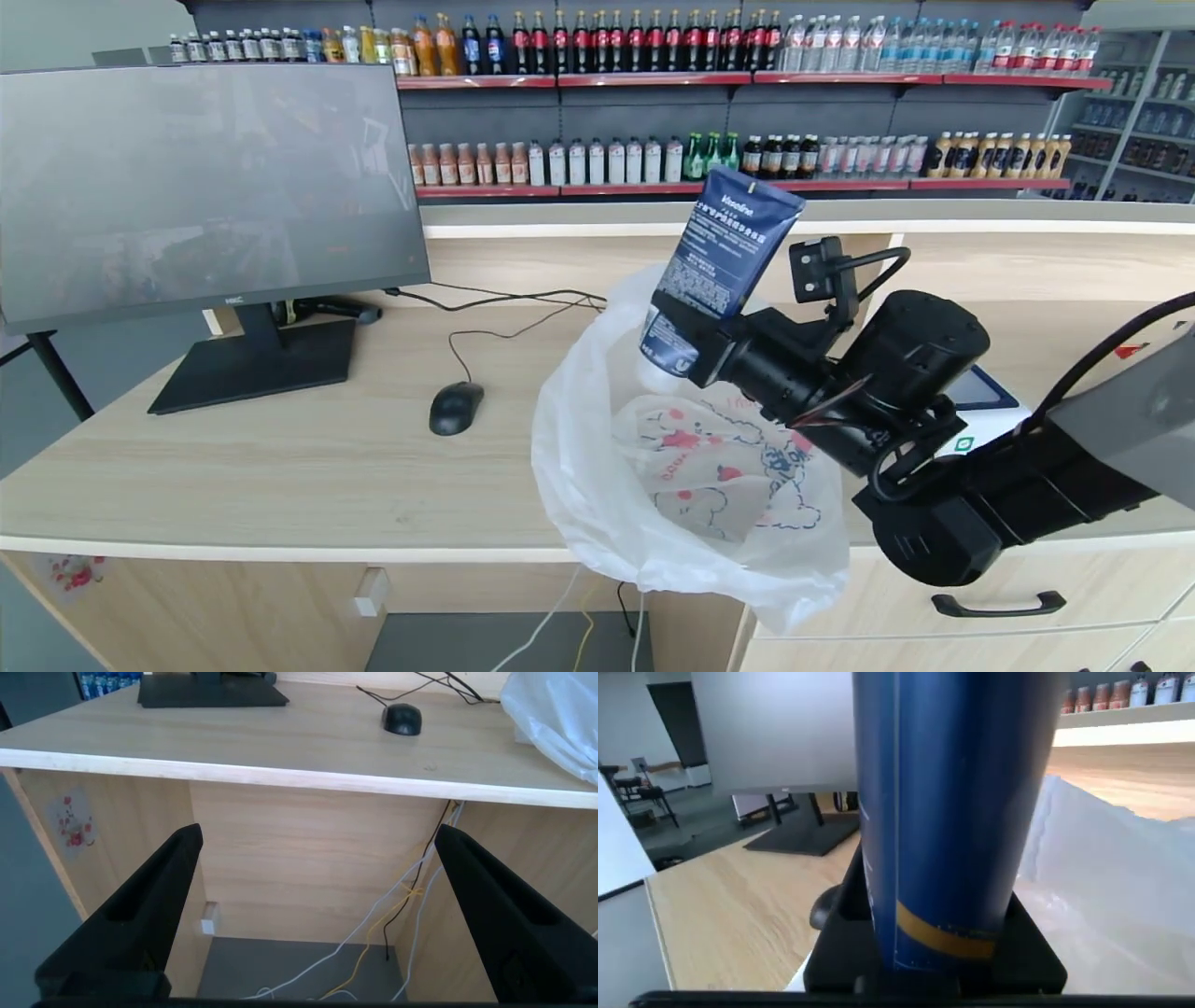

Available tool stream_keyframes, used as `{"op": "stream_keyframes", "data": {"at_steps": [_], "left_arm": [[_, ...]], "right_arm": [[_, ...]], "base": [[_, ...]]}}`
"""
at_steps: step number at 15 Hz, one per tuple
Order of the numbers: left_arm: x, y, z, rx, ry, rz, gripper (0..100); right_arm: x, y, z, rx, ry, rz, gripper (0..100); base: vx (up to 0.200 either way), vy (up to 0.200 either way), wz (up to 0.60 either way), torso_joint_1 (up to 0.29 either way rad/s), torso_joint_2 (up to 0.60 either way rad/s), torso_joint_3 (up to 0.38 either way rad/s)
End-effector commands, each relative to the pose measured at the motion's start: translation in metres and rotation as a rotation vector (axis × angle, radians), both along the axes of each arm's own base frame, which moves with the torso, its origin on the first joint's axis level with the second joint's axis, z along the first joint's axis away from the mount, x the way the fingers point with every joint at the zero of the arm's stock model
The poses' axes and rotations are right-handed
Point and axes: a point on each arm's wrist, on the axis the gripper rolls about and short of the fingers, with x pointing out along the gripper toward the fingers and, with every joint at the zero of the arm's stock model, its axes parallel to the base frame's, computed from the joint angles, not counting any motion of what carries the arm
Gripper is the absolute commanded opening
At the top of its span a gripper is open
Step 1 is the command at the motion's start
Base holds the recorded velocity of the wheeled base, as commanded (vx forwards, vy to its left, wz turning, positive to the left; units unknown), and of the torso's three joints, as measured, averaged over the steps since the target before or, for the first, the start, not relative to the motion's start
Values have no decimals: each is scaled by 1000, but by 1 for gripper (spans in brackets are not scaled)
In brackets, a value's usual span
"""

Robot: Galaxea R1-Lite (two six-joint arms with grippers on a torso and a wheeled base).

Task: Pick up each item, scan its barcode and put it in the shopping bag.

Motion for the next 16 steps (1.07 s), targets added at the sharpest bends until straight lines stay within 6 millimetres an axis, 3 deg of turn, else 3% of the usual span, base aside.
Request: {"op": "stream_keyframes", "data": {"at_steps": [1,7,9,11,16], "left_arm": [[0,0,0,0,0,0,100],[0,0,0,0,0,0,100],[0,0,0,0,0,0,100],[0,0,0,0,0,0,100],[0,0,0,0,0,0,100]], "right_arm": [[-24,-3,14,67,44,100,0],[-42,-12,10,197,206,255,0],[-43,-24,-2,227,316,278,0],[-56,-29,-3,280,477,420,0],[-26,-58,1,360,678,595,0]], "base": [[0,0,0,0,0,0],[0,0,0,0,0,0],[0,0,0,0,0,0],[0,0,0,0,0,0],[0,0,0,0,0,0]]}}
